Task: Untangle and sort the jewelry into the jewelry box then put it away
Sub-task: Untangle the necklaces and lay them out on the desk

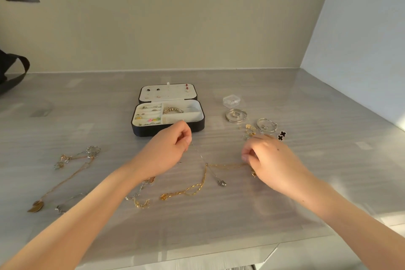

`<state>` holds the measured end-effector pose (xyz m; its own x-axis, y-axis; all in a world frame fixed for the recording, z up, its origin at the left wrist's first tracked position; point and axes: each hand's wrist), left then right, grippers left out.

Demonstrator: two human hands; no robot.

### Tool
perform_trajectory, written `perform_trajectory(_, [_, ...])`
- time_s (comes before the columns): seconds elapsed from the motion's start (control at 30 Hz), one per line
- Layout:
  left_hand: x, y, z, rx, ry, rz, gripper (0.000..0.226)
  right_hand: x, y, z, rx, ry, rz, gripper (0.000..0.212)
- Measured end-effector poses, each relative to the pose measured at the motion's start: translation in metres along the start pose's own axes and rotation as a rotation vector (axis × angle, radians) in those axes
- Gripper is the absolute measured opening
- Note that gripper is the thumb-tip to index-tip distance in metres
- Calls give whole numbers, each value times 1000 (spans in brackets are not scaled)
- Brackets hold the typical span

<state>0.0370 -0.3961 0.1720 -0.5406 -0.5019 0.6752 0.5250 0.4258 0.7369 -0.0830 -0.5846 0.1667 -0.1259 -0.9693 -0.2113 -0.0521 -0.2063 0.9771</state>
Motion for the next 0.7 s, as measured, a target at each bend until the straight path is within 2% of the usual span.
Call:
perform_trajectory(0.1, [-2,-1,-3,21,-13,-85,17,-12,6,-8,25,92,-104,13])
perform_trajectory(0.23, [-5,-3,-1,109,-33,-252,10,-27,7,-20,-78,149,-246,7])
perform_trajectory(0.3, [-4,-4,2,124,-27,-256,9,-30,6,-25,-121,135,-302,5])
perform_trajectory(0.4, [1,-5,7,32,-12,-172,10,-33,5,-29,-215,99,-362,8])
perform_trajectory(0.5, [6,-5,10,-65,-27,-162,15,-37,1,-33,-253,97,-319,12])
perform_trajectory(0.7, [5,-5,10,-119,-12,-197,17,-49,3,-36,-288,57,-220,5])
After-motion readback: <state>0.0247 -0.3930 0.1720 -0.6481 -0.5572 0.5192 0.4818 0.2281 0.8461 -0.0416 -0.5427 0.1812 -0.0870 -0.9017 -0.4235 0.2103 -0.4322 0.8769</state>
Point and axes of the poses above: each hand's wrist, its own z-axis away from the middle knuckle, its own y-axis out of the back of the hand, x = y × z, and after that the axes turned 11 degrees about -x, right-handed
